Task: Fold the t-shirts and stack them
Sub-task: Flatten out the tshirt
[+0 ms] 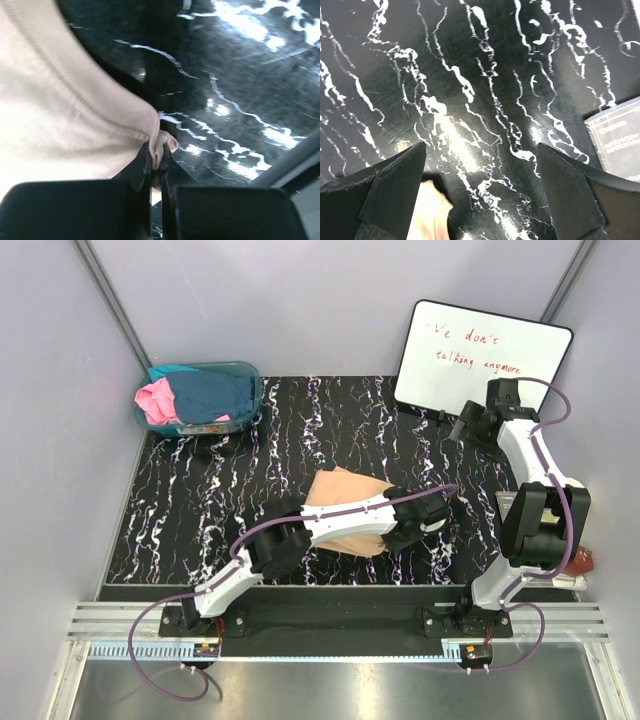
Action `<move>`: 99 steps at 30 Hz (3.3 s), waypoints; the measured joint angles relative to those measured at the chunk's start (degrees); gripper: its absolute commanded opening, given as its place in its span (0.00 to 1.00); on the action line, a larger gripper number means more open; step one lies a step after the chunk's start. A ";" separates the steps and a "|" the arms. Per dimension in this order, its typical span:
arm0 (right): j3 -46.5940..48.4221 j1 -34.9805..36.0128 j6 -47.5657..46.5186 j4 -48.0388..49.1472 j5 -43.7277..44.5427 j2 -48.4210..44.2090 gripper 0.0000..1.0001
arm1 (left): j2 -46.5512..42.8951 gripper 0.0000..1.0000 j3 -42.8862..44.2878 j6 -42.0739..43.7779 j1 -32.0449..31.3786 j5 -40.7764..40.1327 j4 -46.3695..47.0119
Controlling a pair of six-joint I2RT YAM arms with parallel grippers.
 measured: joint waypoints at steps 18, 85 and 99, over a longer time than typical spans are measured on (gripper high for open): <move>-8.66 7.37 -1.38 0.13 -10.05 -7.65 0.95 | -39.80 0.00 -26.53 -16.02 22.67 -16.04 0.76; -8.96 29.75 4.20 0.24 -17.79 8.63 0.95 | -34.99 0.59 -40.02 -11.10 14.80 -0.13 7.04; -4.96 29.75 4.79 -0.59 -15.98 10.23 0.95 | -34.53 0.00 -44.19 -9.57 14.58 -0.09 7.39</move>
